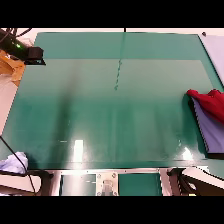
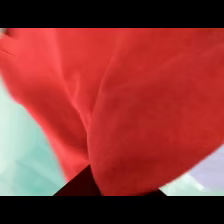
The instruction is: Fold the shirts.
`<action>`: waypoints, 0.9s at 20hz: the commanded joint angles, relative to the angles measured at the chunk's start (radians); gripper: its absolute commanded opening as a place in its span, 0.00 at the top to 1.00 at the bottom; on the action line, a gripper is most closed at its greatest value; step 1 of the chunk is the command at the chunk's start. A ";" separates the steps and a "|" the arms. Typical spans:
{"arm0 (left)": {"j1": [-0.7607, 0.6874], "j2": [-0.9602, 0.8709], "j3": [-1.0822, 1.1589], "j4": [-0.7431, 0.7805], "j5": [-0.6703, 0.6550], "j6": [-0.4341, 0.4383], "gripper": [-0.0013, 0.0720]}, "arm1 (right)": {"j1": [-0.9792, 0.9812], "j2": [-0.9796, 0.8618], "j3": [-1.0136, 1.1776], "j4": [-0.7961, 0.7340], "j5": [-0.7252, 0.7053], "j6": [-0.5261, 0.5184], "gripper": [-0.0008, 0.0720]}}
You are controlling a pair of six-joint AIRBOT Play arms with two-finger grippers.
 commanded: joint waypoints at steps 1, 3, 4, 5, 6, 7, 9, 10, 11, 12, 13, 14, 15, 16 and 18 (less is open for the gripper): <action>0.000 -0.001 0.000 -0.002 0.000 0.001 0.96 | -0.005 0.002 -0.131 -0.208 -0.016 -0.009 0.96; 0.000 -0.001 0.000 -0.002 0.000 0.001 0.96 | -0.006 0.002 -0.182 -0.319 -0.039 -0.008 0.95; 0.000 -0.001 0.000 -0.002 0.000 0.001 0.96 | -0.006 0.001 -0.197 -0.341 -0.050 -0.008 0.67; 0.000 -0.001 0.000 -0.002 0.001 0.001 0.96 | -0.006 -0.002 -0.198 -0.342 -0.062 -0.008 0.19; 0.000 -0.001 0.000 -0.003 0.004 0.001 0.96 | -0.004 -0.002 -0.188 -0.333 -0.067 -0.008 0.11; 0.000 -0.001 0.000 -0.003 0.012 0.001 0.96 | 0.003 -0.002 -0.164 -0.313 -0.063 -0.008 0.11; 0.000 -0.001 0.000 -0.004 0.035 0.000 0.96 | 0.044 -0.002 -0.081 -0.250 -0.034 -0.008 0.12; 0.000 0.000 0.000 -0.012 0.047 0.000 0.96 | 0.076 -0.002 -0.023 -0.209 -0.012 -0.008 0.24; 0.000 0.001 0.002 -0.025 0.050 0.000 0.96 | 0.113 -0.002 0.039 -0.168 0.009 -0.008 0.61; 0.000 0.008 0.003 -0.037 0.050 0.000 0.96 | 0.163 -0.002 0.106 -0.121 0.016 -0.008 0.96; 0.000 0.018 0.003 -0.052 0.053 0.000 0.96 | 0.217 -0.002 0.167 -0.086 0.014 -0.008 0.96; 0.000 0.034 0.003 -0.056 0.064 -0.002 0.96 | 0.278 -0.002 0.227 -0.063 0.008 -0.008 0.96; 0.000 0.053 0.003 -0.056 0.074 -0.013 0.96 | 0.345 -0.001 0.275 -0.047 0.002 -0.008 0.96; 0.000 0.074 0.002 -0.056 0.076 -0.028 0.96 | 0.410 0.002 0.302 -0.044 -0.006 -0.009 0.96; -0.005 0.115 -0.029 -0.092 0.068 -0.032 0.96 | 0.547 0.020 0.285 -0.044 -0.014 -0.027 0.97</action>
